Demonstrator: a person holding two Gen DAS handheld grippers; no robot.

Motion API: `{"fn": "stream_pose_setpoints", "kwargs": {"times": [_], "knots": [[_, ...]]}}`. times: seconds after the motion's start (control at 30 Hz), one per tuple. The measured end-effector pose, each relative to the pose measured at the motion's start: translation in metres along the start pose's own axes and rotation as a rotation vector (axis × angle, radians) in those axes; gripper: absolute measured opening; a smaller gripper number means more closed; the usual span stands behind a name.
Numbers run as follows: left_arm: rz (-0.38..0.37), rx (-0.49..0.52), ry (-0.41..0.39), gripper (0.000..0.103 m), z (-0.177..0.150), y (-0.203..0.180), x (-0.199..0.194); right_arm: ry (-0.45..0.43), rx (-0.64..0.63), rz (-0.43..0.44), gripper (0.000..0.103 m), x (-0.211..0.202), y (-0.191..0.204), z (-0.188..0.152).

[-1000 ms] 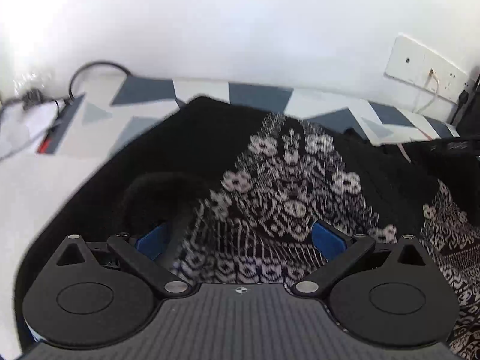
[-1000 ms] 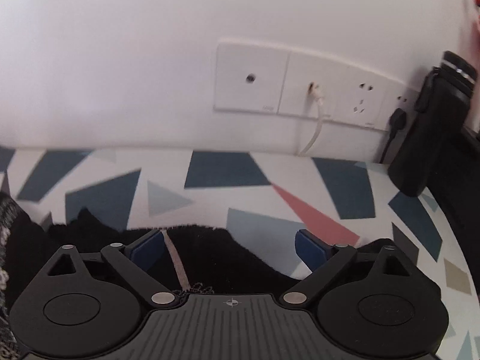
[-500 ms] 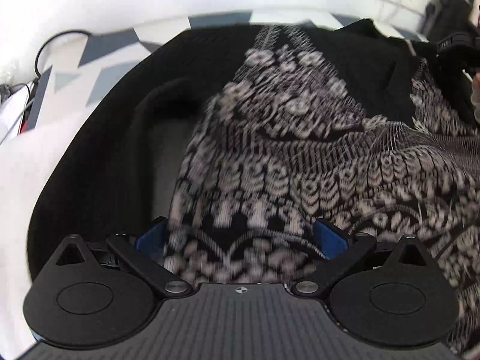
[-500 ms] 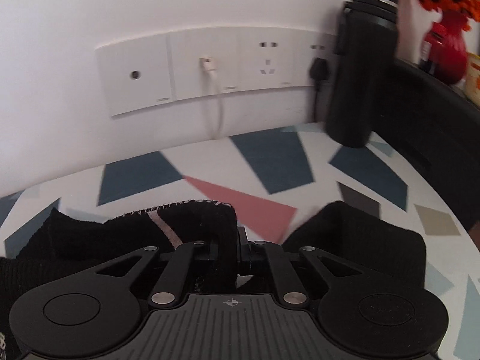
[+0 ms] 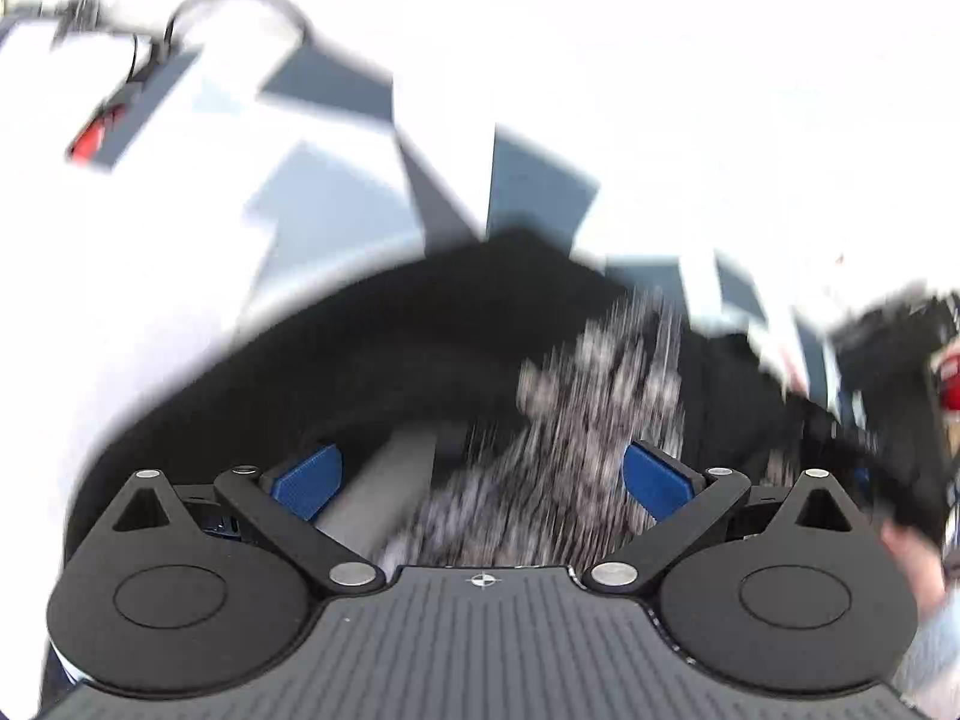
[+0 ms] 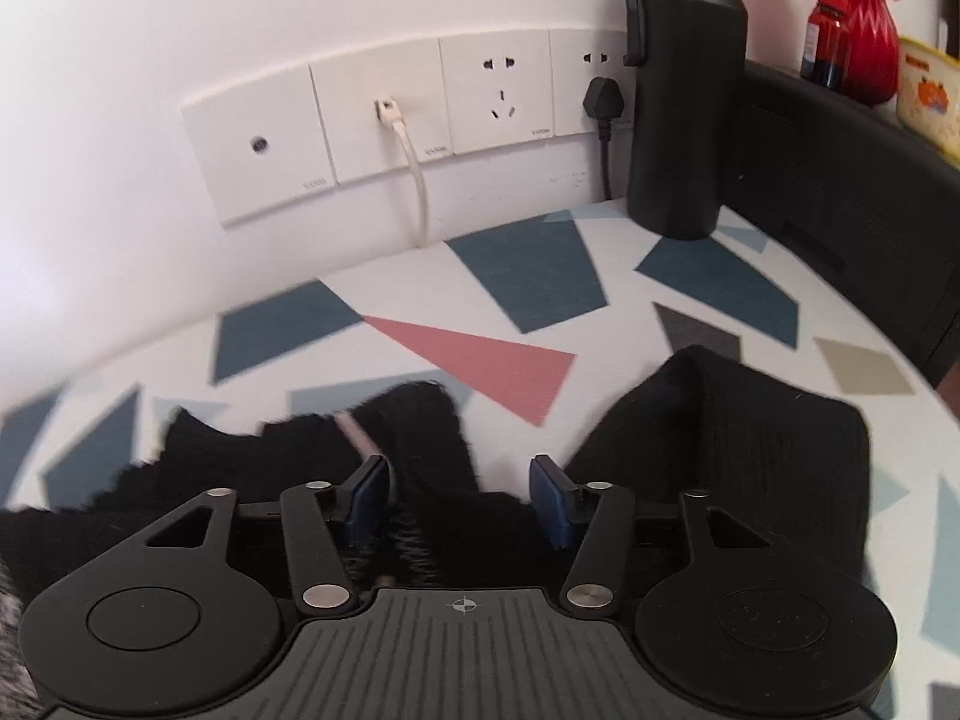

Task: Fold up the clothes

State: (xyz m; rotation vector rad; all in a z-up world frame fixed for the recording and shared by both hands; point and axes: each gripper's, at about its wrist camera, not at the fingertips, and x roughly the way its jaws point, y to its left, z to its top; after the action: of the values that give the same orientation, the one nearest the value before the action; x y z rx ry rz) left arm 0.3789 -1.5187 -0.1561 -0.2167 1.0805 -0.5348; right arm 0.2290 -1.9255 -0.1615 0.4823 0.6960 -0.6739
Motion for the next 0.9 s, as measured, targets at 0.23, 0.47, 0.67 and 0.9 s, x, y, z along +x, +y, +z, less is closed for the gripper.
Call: {"fn": "stream_pose_setpoints", "kwargs": {"times": [0.23, 0.47, 0.67, 0.9], "knots": [[0.128, 0.167, 0.103, 0.101, 0.014, -0.034, 0.076, 0.062, -0.096, 0.117, 0.068, -0.004, 0.044, -0.015], [0.213, 0.452, 0.124, 0.023, -0.033, -0.068, 0.062, 0.141, -0.324, 0.086, 0.092, -0.005, 0.068, -0.055], [0.140, 0.512, 0.232, 0.017, -0.073, -0.066, 0.028, 0.191, -0.333, 0.075, 0.088, -0.023, 0.056, -0.073], [0.054, 0.388, 0.375, 0.023, -0.112, -0.058, 0.000, 0.249, -0.343, 0.062, 0.098, -0.044, 0.042, -0.095]]}}
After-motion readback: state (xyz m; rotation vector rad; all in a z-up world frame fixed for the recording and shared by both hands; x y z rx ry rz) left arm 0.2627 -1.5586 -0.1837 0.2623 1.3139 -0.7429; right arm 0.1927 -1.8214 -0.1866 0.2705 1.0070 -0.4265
